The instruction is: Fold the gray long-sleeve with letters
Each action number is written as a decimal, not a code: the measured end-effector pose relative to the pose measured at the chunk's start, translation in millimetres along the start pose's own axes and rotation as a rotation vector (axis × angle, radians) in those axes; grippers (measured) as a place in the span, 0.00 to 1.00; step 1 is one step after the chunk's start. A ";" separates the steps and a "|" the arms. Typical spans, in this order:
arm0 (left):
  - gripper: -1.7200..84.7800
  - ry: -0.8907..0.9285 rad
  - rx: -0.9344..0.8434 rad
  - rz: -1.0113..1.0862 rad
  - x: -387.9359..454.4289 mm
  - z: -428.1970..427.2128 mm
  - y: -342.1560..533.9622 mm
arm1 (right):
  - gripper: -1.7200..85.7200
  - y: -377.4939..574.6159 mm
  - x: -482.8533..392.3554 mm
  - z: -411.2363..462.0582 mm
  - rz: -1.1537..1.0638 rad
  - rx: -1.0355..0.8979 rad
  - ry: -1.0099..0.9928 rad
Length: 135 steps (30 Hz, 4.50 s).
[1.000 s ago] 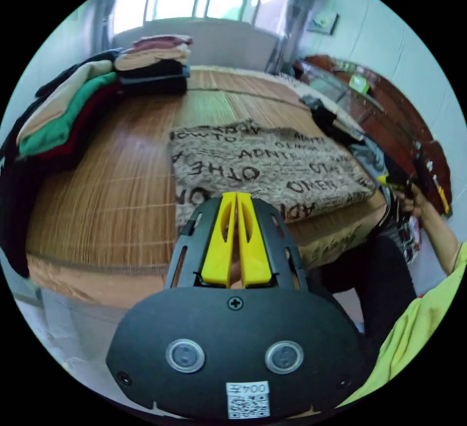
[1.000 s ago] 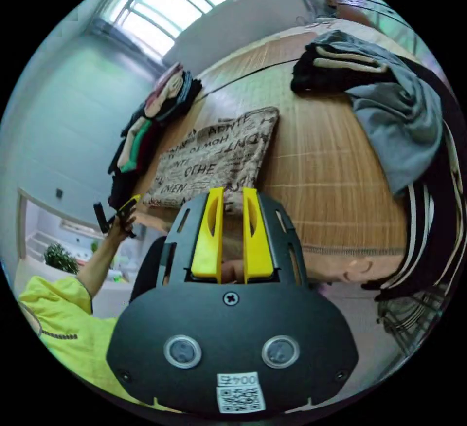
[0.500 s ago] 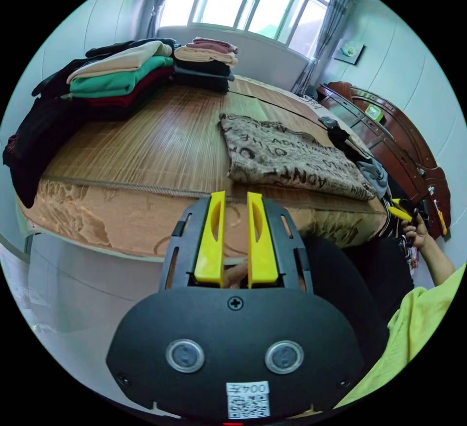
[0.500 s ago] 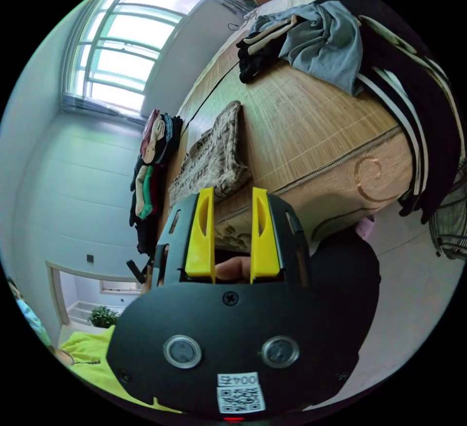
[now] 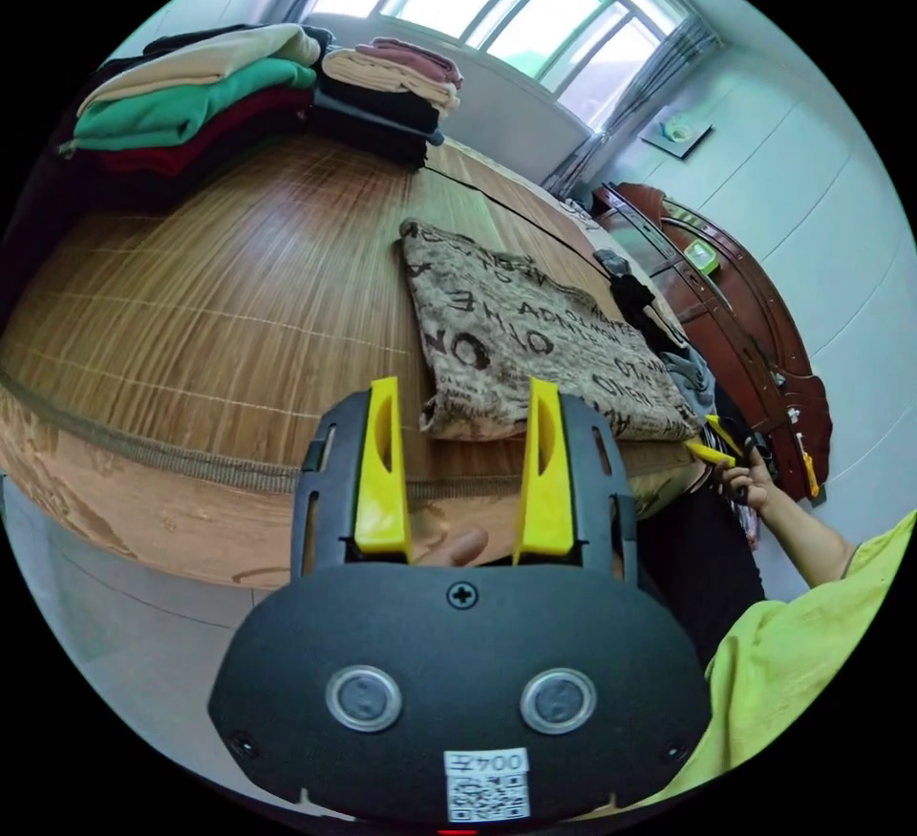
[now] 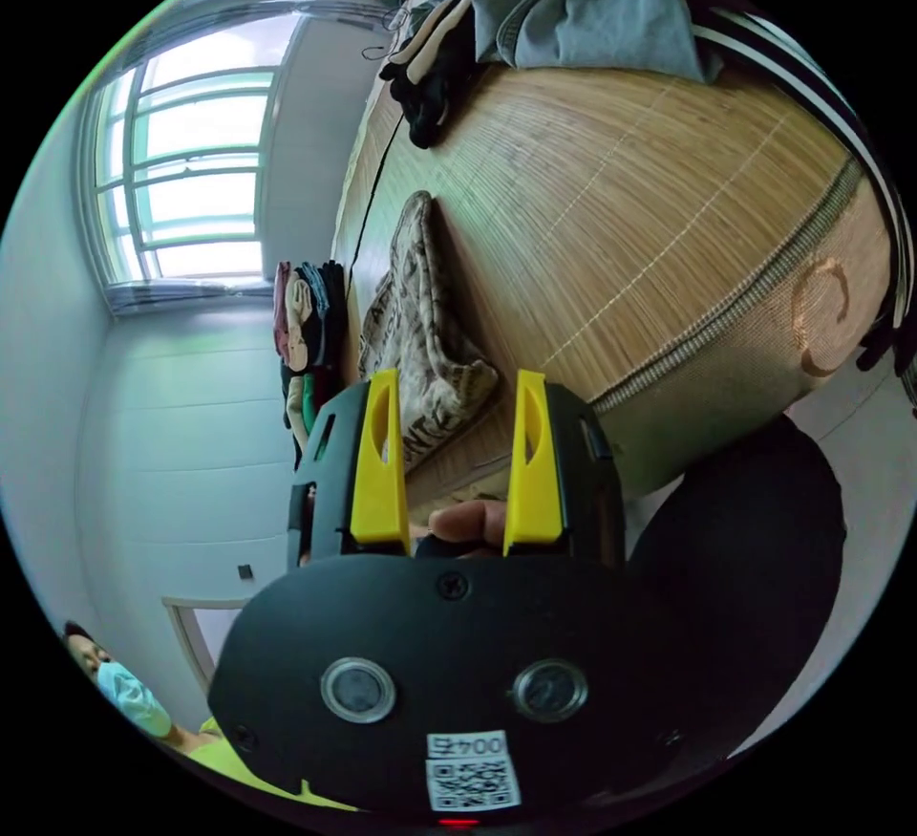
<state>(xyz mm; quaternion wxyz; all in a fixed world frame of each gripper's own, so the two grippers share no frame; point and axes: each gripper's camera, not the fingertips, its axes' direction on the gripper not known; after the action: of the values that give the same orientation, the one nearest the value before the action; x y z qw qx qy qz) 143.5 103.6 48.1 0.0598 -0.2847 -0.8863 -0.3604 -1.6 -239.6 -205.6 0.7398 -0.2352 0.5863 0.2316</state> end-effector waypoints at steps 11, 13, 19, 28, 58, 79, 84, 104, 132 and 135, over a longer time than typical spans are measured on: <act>0.09 -0.049 -0.011 -0.230 1.6 23.1 -3.0 | 0.07 3.2 27.6 -13.5 0.075 -0.035 -0.068; 0.07 -0.071 0.015 -0.208 8.1 19.1 2.0 | 0.06 7.7 20.0 -25.5 0.025 -0.032 -0.033; 0.08 -0.134 -0.078 -0.058 40.9 35.3 22.3 | 0.07 33.5 39.9 -71.6 -0.056 -0.107 0.117; 0.15 -0.130 0.075 -0.362 44.6 -6.8 64.6 | 0.11 89.3 49.0 -122.8 -0.164 -0.054 0.058; 0.02 -0.185 -0.055 0.407 318.7 97.6 116.6 | 0.10 256.4 -61.3 -147.6 -0.509 0.291 0.403; 0.05 -0.328 -0.200 0.545 314.4 211.6 118.4 | 0.05 191.8 -184.9 41.9 -0.649 0.013 0.734; 0.07 -0.283 -0.198 0.511 297.1 213.8 117.6 | 0.06 187.0 -192.7 54.0 -0.603 0.001 0.746; 0.10 -0.222 0.025 0.120 71.1 53.7 126.5 | 0.09 181.2 -289.9 193.7 -0.842 -0.139 0.933; 0.04 -0.163 -0.084 0.276 10.2 30.2 84.2 | 0.06 122.8 -281.4 213.5 -0.805 -0.246 0.883; 0.04 -0.167 -0.046 0.232 8.2 7.2 70.7 | 0.06 118.1 -275.2 209.2 -0.802 -0.246 0.868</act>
<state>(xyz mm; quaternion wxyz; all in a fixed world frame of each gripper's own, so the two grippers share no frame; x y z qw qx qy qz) 176.2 153.1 88.2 0.0207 -0.4154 -0.8409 -0.3462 27.7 -36.0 96.3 0.4301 -0.5946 0.6693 -0.1165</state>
